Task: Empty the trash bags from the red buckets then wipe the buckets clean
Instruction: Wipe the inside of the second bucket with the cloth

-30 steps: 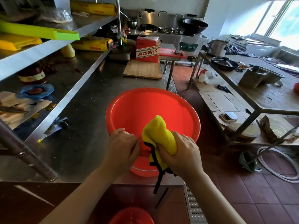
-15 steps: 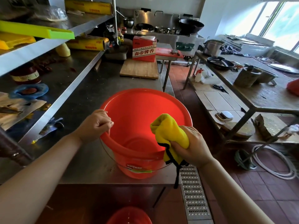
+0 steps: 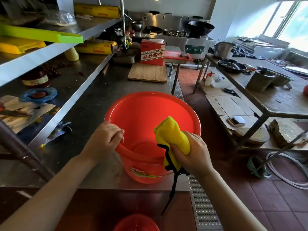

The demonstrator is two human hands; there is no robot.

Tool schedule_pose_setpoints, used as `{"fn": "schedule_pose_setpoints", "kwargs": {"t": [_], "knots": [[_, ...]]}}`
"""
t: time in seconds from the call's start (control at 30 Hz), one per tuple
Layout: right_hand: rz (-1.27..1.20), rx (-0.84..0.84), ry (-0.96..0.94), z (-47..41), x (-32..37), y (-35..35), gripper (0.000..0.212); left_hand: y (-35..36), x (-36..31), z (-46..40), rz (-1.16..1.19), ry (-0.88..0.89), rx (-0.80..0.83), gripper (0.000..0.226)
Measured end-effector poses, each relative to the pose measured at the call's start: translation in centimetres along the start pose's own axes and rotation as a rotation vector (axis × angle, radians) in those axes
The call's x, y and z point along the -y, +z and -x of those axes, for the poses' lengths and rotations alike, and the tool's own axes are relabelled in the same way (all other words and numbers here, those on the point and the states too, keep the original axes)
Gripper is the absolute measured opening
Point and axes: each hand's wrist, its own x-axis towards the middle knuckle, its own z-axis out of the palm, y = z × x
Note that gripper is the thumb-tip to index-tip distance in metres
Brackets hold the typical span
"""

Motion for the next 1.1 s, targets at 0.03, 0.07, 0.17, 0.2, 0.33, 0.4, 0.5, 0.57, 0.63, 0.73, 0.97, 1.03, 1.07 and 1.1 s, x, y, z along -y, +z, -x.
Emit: {"fn": "schedule_pose_setpoints", "kwargs": {"t": [0.03,0.07,0.17,0.2,0.33,0.4,0.5,0.57,0.63,0.73,0.97,1.03,1.07,1.1], "knots": [[0.020,-0.014,0.002,0.1,0.4,0.3,0.033,0.5,-0.8,0.6,-0.027,-0.004,-0.012,0.047],[0.044,-0.030,0.007,0.3,0.9,0.8,0.035,0.9,-1.6,1.0,-0.051,-0.024,-0.025,0.047],[0.116,-0.046,0.061,0.7,2.6,2.1,0.039,2.0,-4.4,2.1,-0.101,-0.080,-0.048,0.043],[0.142,-0.047,0.083,0.9,3.2,2.5,0.040,2.4,-5.5,2.5,-0.104,-0.071,-0.059,0.039],[0.203,-0.059,0.117,1.4,5.5,3.8,0.041,3.9,-7.6,3.7,-0.071,-0.024,-0.171,0.029],[0.198,-0.066,0.110,1.6,5.7,3.8,0.041,4.0,-7.2,3.7,-0.053,-0.027,-0.199,0.028],[0.178,-0.068,0.064,1.8,5.6,3.5,0.044,3.9,-6.3,3.5,-0.056,0.009,-0.184,0.023],[0.167,-0.048,0.020,1.8,5.6,3.3,0.045,3.8,-5.8,3.3,-0.040,0.028,-0.177,0.023],[0.160,-0.023,-0.010,1.6,5.2,3.0,0.045,3.5,-5.2,2.9,-0.025,0.010,-0.165,0.030],[0.140,0.005,-0.026,1.3,3.7,2.1,0.041,2.8,-3.8,2.3,-0.045,0.002,-0.164,0.040],[0.078,0.027,-0.123,0.3,-0.8,-0.8,0.044,1.0,-0.3,0.4,0.021,0.079,-0.045,0.042],[0.044,0.058,-0.113,-0.3,-2.0,-1.6,0.045,0.5,0.6,-0.2,0.078,0.078,-0.011,0.042],[0.030,0.070,-0.108,-0.5,-2.5,-1.9,0.046,0.3,0.9,-0.6,0.106,0.078,-0.004,0.041],[0.016,0.078,-0.107,-0.7,-2.8,-2.1,0.047,0.1,1.1,-0.9,0.126,0.079,-0.002,0.041]]}}
